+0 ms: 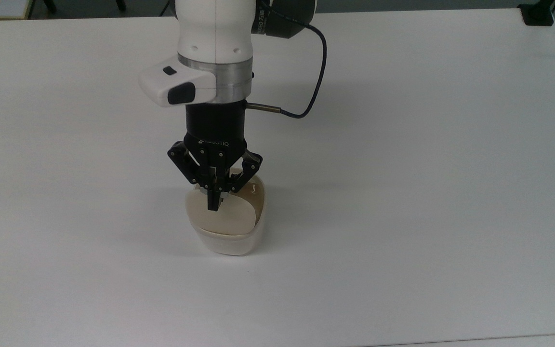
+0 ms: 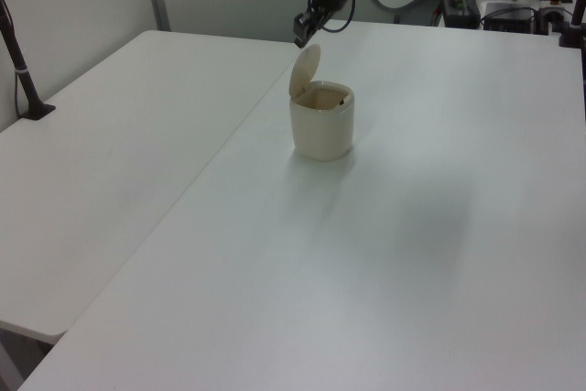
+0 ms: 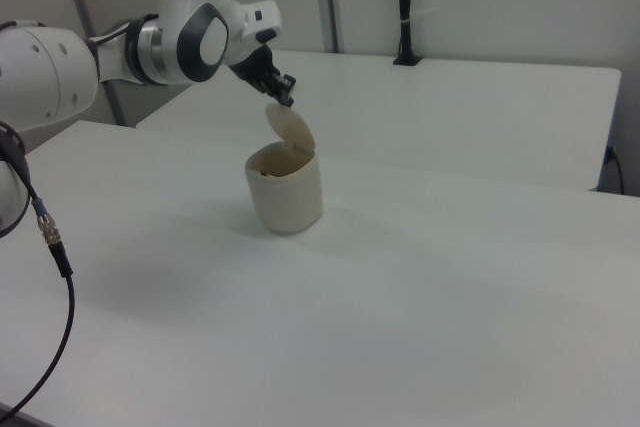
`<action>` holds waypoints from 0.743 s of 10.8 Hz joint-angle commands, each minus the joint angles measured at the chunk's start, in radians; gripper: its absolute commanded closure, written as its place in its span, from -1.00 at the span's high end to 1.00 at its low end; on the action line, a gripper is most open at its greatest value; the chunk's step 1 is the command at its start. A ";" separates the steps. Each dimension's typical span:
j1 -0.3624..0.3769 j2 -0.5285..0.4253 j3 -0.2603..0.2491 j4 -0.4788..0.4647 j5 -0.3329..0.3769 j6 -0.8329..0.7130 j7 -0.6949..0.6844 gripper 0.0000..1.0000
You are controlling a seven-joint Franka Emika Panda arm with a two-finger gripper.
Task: Close the trash bin
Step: 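Push the lid down onto the bin rim with the gripper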
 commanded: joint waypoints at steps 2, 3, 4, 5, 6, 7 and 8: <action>0.041 -0.011 -0.018 -0.061 -0.008 -0.147 -0.057 -1.00; 0.041 -0.011 -0.015 -0.083 -0.006 -0.152 -0.059 -1.00; 0.043 -0.011 -0.010 -0.107 -0.008 -0.161 -0.065 -1.00; 0.055 -0.009 -0.010 -0.130 -0.011 -0.161 -0.065 -1.00; 0.056 -0.006 -0.010 -0.155 -0.012 -0.157 -0.063 -1.00; 0.059 0.000 -0.010 -0.167 -0.015 -0.155 -0.063 -1.00; 0.063 0.002 -0.008 -0.167 -0.015 -0.153 -0.063 -1.00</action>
